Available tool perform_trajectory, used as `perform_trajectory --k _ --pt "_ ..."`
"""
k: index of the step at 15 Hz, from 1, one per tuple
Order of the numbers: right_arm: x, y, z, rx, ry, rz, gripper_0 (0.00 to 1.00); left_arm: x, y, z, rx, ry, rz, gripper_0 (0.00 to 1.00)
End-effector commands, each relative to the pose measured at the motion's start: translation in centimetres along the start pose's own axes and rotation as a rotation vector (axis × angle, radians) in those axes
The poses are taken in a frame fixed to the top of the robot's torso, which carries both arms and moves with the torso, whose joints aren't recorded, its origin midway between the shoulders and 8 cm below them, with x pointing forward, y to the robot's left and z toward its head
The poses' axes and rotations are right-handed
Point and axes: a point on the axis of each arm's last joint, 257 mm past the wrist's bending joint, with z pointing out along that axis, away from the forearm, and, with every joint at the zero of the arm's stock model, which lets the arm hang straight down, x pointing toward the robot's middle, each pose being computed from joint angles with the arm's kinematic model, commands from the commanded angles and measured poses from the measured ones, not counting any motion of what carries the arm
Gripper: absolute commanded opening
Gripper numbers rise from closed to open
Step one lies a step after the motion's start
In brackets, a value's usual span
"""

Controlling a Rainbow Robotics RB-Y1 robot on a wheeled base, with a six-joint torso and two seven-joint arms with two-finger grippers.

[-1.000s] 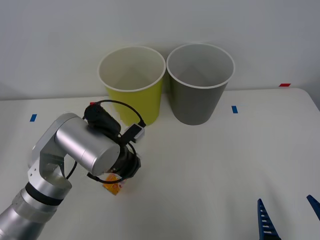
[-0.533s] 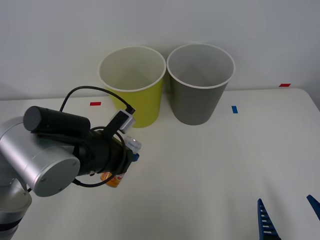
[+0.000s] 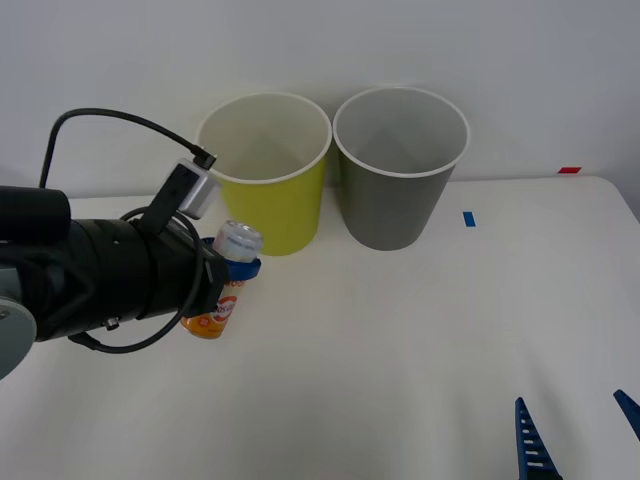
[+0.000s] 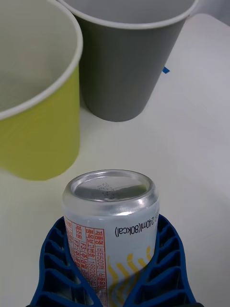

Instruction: Put cans in the gray bin and PET bottles in the light green bin.

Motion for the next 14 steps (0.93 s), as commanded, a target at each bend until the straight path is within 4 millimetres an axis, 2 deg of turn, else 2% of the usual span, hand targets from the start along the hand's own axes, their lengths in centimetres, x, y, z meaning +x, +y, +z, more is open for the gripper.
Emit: perform_trajectory --k 1,4,6,8,11,14 --pt "0.0 0.0 0.0 0.0 0.0 0.0 1.0 -3.2 0.8 -3.2 -0.01 -0.112 0.02 0.0" --pt "0.0 0.0 0.0 0.0 0.0 0.0 1.0 -7.0 2.0 -6.1 -0.024 -0.245 0.033 0.0" --pt "0.0 0.0 0.0 0.0 0.0 0.0 1.0 -8.8 3.0 -7.3 -0.051 -0.303 0.037 0.0" --pt "0.0 0.0 0.0 0.0 0.0 0.0 1.0 -10.9 3.1 -8.6 -0.052 -0.385 0.02 0.0" --pt "0.0 0.0 0.0 0.0 0.0 0.0 1.0 -12.4 3.0 -9.7 -0.05 -0.433 0.029 0.0" --pt "0.0 0.0 0.0 0.0 0.0 0.0 1.0 -13.7 1.7 -10.6 -0.026 -0.498 0.021 0.0"
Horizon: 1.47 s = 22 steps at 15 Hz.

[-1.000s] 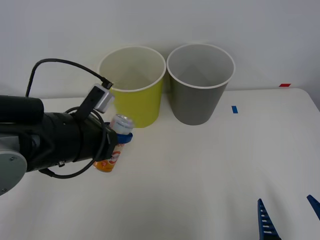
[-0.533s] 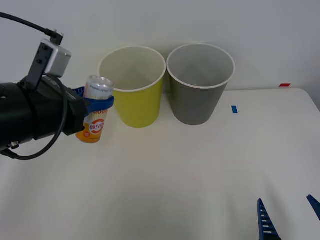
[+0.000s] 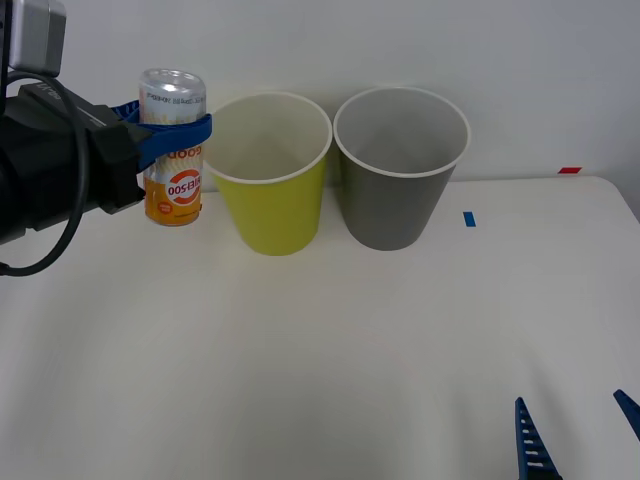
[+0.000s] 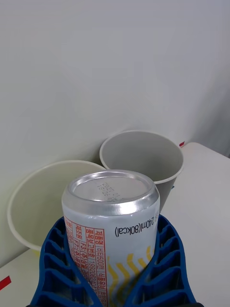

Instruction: Put cans in the gray bin and PET bottles in the light green bin.

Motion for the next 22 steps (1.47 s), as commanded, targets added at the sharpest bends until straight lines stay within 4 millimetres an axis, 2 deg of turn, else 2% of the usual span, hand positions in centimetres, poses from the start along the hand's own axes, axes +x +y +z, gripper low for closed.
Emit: perform_trajectory --k 1,6,10,16,20,22 --pt "0.0 0.0 0.0 0.0 0.0 0.0 1.0 -2.1 -1.2 -0.4 0.014 -0.068 0.012 0.0" --pt "0.0 0.0 0.0 0.0 0.0 0.0 1.0 -7.2 -1.1 0.4 0.034 -0.18 0.024 0.0" --pt "0.0 0.0 0.0 0.0 0.0 0.0 1.0 -9.5 -0.5 3.4 0.035 -0.235 0.006 0.0" --pt "0.0 0.0 0.0 0.0 0.0 0.0 1.0 -12.0 -2.6 11.0 0.025 -0.243 0.076 0.0" --pt "0.0 0.0 0.0 0.0 0.0 0.0 1.0 -11.9 -3.7 16.3 0.071 -0.239 0.045 0.0" --pt "0.0 0.0 0.0 0.0 0.0 0.0 1.0 -11.7 -3.8 18.2 0.077 -0.247 0.027 0.0"
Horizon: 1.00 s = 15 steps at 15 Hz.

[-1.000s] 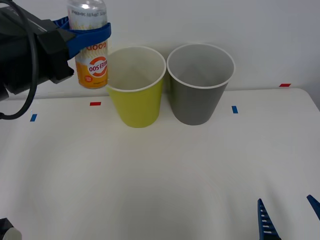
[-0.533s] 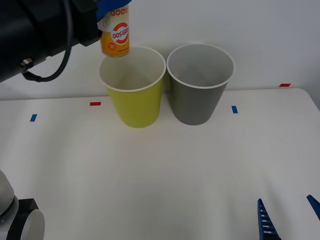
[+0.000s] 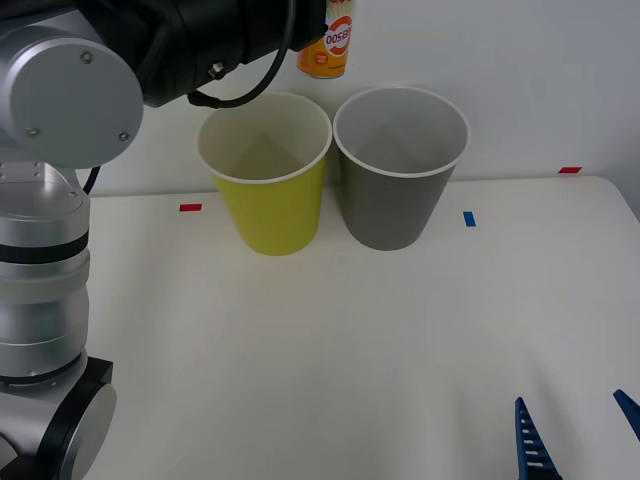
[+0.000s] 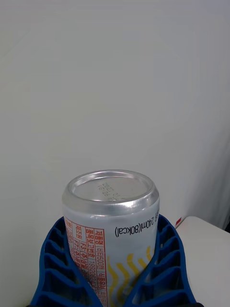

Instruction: Put cans in the gray bin and PET bottles in the light green bin.

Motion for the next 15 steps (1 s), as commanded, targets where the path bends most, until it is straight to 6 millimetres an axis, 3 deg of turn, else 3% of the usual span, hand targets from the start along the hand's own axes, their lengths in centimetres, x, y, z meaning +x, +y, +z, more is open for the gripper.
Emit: perform_trajectory --k 1,9,15 --pt "0.0 0.0 0.0 0.0 0.0 0.0 1.0 0.7 -0.4 2.8 0.011 -0.024 -0.018 0.0" --pt "0.0 0.0 0.0 0.0 0.0 0.0 1.0 2.6 -1.1 8.1 0.001 -0.108 0.007 0.0" --pt "0.0 0.0 0.0 0.0 0.0 0.0 1.0 5.0 -1.3 10.1 -0.013 -0.091 0.017 0.0"
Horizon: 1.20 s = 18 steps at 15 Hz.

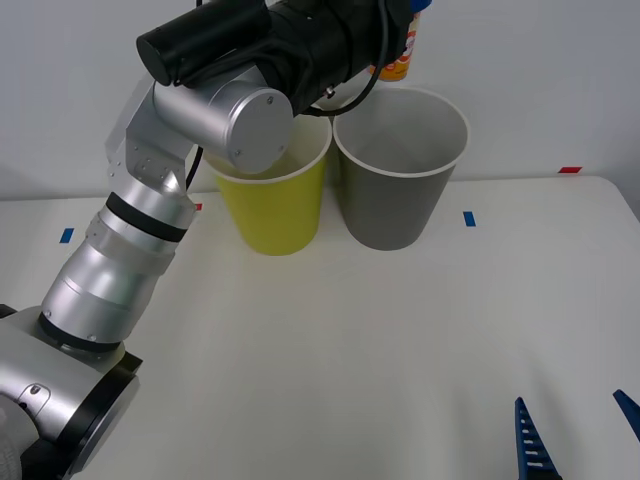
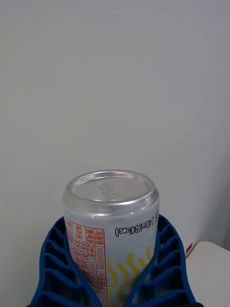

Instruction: Put cans in the gray bin and PET bottles in the light green bin.

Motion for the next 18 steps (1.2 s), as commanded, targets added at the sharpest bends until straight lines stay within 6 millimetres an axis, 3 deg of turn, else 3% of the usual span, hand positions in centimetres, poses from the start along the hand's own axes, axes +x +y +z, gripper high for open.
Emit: perform_trajectory --k 1,5,9,18 --pt "0.0 0.0 0.0 0.0 0.0 0.0 1.0 1.3 -0.5 1.1 -0.008 -0.022 0.003 0.0" --pt "0.0 0.0 0.0 0.0 0.0 0.0 1.0 2.5 -2.7 2.4 0.015 -0.052 -0.002 0.0" --pt "0.0 0.0 0.0 0.0 0.0 0.0 1.0 4.1 -2.6 2.8 0.005 -0.053 -0.003 0.0" --pt "0.0 0.0 0.0 0.0 0.0 0.0 1.0 4.1 -1.8 3.1 -0.018 -0.09 -0.011 0.0"
